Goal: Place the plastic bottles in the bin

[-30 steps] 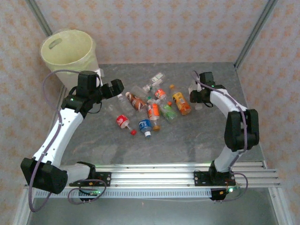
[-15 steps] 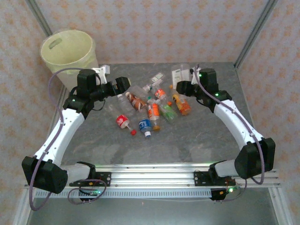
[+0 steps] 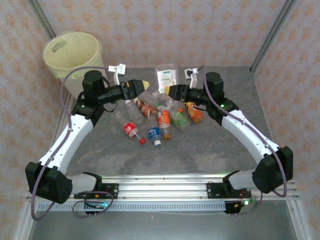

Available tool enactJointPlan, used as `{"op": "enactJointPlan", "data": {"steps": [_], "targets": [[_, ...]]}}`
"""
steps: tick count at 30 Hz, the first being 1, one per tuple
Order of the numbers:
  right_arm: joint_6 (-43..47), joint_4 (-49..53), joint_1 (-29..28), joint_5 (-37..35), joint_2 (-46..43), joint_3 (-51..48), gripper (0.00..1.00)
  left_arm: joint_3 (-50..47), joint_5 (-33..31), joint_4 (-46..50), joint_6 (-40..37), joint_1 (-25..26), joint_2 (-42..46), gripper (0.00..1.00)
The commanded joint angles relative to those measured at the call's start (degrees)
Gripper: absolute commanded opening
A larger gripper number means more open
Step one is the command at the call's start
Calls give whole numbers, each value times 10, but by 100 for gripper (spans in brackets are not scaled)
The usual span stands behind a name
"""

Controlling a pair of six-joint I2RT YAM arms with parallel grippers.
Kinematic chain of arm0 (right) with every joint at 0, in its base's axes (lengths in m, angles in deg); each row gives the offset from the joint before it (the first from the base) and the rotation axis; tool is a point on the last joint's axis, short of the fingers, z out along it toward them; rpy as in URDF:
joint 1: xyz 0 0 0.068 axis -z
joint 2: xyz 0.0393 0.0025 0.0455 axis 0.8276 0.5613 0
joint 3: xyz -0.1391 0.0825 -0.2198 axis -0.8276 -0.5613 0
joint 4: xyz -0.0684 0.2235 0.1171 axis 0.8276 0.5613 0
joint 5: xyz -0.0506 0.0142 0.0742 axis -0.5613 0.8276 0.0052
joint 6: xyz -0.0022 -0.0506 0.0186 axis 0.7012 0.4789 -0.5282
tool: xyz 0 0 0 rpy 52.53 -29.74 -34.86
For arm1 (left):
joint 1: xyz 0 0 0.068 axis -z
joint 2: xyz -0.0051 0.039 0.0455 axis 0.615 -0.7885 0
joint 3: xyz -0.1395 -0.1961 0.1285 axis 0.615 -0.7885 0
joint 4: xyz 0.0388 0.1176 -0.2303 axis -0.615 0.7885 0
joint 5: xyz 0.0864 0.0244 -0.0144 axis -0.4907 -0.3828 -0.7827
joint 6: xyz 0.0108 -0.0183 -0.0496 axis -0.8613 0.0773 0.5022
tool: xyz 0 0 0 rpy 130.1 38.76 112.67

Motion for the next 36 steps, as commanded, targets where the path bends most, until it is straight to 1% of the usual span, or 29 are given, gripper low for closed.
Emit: {"op": "enactJointPlan", "data": {"steps": [1,3,7,10,12,15,17,18,19,20,22,24,26,28,29,31,33,36], "targets": [[-40,-92,-9,85,-16,7,23,25,56,-65,14,19,-8,100],[-32,-89,-19,106,-13,15,23,41,46,-50,6,27,-16,100],[-26,-92,-39,132,-7,24,23,49,52,-137,69,29,-41,100],[-26,-100,-52,145,-2,29,23,64,61,-147,73,38,-60,97],[-26,-100,-59,150,2,34,23,69,69,-160,72,48,-69,88],[-30,-107,-60,143,7,33,23,70,65,-164,58,56,-70,65],[-28,-108,-60,132,5,31,25,67,63,-162,48,56,-68,55],[-28,-106,-61,123,5,30,27,65,59,-157,40,57,-66,51],[-26,-103,-60,113,5,29,31,65,56,-151,33,56,-65,48],[-23,-95,-60,100,5,30,39,66,50,-139,25,57,-64,46],[-13,-73,-60,71,2,30,60,73,27,-100,2,57,-61,43],[9,-40,-60,21,-7,28,80,88,-19,-37,-34,56,-56,43],[31,-15,-61,-31,-19,23,90,100,-69,15,-62,55,-52,42],[46,4,-60,-96,-34,11,97,105,-122,47,-74,53,-45,42],[51,16,-60,-134,-41,5,99,108,-158,68,-95,52,-42,41],[63,41,-60,-207,-54,-4,99,119,-248,124,-114,50,-36,42],[74,74,-59,-284,-65,-13,99,135,-351,190,-125,45,-35,42],[82,120,-54,-385,-72,-24,99,145,-441,245,-124,30,-32,42]]}}
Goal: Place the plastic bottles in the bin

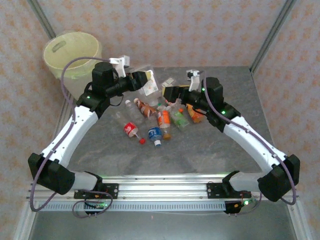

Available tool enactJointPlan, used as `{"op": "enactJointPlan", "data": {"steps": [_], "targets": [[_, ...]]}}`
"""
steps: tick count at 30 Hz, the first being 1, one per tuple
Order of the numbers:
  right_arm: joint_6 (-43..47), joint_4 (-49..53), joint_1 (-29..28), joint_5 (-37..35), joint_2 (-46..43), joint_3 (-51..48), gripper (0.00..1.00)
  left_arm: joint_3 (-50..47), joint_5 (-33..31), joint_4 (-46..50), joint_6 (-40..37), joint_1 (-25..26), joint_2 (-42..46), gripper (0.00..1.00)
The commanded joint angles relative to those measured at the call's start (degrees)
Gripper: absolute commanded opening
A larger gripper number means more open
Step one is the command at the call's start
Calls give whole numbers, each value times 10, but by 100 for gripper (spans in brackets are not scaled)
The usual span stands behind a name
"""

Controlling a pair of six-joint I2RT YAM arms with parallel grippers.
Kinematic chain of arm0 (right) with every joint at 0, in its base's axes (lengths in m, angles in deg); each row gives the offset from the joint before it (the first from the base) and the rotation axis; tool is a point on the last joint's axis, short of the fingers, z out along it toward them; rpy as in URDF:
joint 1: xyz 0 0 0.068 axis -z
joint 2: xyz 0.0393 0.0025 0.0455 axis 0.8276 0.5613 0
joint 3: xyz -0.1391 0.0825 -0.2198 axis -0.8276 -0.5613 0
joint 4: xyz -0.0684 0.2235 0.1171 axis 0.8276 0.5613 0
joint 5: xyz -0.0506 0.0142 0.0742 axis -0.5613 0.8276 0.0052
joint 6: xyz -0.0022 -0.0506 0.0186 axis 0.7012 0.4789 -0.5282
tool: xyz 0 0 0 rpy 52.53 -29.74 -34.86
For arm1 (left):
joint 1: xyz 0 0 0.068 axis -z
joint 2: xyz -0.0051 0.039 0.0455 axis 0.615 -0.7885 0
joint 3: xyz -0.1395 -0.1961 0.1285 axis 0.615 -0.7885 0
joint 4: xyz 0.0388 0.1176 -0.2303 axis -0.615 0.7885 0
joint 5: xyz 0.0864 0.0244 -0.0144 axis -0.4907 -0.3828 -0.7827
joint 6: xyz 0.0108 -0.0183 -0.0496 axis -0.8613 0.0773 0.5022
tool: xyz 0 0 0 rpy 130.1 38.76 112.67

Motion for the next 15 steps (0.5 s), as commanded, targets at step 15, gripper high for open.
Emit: {"op": "enactJointPlan", "data": {"steps": [15], "targets": [[-77,144,85,-271,3,-81,99,87,-469,62,-149,-82,35,42]]}}
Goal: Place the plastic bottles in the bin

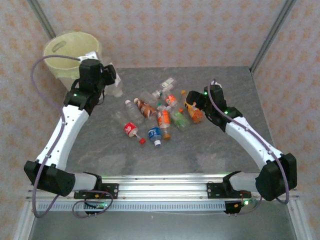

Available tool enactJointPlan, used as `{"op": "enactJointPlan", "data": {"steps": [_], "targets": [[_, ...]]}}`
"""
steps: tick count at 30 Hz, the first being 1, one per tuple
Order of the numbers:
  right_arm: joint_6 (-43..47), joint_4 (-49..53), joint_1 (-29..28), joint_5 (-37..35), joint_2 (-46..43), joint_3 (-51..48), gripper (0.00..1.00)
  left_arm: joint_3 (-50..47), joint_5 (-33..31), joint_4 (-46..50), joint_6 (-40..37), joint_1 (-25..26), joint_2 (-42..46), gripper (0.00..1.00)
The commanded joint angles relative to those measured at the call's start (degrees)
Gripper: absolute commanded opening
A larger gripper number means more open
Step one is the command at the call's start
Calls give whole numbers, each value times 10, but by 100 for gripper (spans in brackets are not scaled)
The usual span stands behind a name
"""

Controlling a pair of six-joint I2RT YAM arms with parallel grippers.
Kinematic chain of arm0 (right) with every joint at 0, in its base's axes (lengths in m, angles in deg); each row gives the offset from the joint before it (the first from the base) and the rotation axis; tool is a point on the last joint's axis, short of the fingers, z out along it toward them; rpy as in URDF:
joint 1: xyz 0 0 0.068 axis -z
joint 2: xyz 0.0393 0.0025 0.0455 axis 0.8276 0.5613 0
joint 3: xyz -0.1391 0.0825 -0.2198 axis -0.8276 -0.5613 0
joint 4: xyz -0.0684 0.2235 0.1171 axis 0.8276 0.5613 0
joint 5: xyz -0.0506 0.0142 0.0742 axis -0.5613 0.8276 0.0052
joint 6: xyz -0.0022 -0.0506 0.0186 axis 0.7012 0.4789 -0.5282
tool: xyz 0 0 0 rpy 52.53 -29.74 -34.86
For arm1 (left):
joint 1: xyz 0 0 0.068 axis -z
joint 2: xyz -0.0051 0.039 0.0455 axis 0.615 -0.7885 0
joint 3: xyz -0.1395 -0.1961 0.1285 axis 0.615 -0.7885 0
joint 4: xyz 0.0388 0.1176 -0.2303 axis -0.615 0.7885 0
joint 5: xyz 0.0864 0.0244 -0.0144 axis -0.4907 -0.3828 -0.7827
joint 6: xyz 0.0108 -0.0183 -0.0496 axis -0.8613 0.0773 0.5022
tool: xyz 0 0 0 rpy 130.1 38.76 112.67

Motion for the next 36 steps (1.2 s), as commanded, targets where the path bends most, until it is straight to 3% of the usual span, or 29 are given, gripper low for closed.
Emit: {"op": "enactJointPlan", "data": {"steps": [1,13,18,26,32,36], "targets": [[-15,4,4,-28,-9,-9,99,41,-107,-69,-66,-16,17,42],[6,14,8,-47,-36,-32,99,177,-117,-185,-137,-104,-95,42],[11,17,7,-53,-43,-40,99,274,-107,-125,-118,-134,-168,42],[19,27,7,-60,-44,-38,99,329,-140,-103,-109,-163,-250,43],[21,35,8,-63,-44,-43,99,411,-137,30,-51,-189,-325,44],[23,35,8,-64,-44,-47,99,459,-98,107,-17,-199,-363,49]]}}
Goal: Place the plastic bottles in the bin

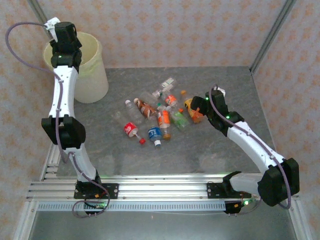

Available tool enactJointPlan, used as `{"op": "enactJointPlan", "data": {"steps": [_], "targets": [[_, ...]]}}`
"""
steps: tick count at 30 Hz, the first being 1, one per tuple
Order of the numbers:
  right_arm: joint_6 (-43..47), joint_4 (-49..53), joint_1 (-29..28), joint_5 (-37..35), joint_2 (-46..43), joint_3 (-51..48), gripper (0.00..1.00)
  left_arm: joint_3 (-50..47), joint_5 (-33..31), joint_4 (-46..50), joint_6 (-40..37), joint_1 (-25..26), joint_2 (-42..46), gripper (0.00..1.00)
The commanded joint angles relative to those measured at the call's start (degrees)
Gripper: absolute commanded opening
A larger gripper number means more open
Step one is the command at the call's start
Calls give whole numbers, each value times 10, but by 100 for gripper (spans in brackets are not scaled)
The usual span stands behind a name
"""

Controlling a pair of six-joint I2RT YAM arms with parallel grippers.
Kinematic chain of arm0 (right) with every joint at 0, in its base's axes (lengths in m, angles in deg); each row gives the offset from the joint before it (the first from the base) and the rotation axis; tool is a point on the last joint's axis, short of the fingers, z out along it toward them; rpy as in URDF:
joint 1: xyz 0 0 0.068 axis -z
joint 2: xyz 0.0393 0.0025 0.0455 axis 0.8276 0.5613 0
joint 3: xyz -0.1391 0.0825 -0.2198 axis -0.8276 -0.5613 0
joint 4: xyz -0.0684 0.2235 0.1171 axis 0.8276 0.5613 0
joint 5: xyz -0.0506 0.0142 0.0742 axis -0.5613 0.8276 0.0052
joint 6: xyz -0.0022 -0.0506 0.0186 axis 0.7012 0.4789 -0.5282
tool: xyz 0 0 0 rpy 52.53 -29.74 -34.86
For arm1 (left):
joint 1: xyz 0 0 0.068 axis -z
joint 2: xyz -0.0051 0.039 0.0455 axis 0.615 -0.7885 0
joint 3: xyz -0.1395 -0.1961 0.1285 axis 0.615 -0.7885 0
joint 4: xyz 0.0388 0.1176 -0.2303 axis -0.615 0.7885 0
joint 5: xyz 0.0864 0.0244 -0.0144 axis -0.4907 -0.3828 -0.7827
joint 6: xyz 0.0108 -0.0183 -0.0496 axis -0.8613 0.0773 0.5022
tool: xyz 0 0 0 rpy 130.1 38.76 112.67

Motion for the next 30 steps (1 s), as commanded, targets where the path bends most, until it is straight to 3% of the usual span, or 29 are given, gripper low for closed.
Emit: {"op": "enactJointPlan", "data": {"steps": [1,7,16,22,26,30], "targets": [[13,13,4,-17,-12,-7,99,52,26,96,43,-6,-15,51],[63,21,4,25,7,4,99,141,69,178,66,-6,-45,81],[150,78,5,50,51,27,99,145,180,172,86,-7,-17,100],[186,79,8,125,64,28,98,134,281,166,116,0,7,100],[191,63,6,209,65,22,91,92,303,160,117,23,53,100],[219,57,-18,232,74,14,87,5,310,131,117,55,111,100]]}}
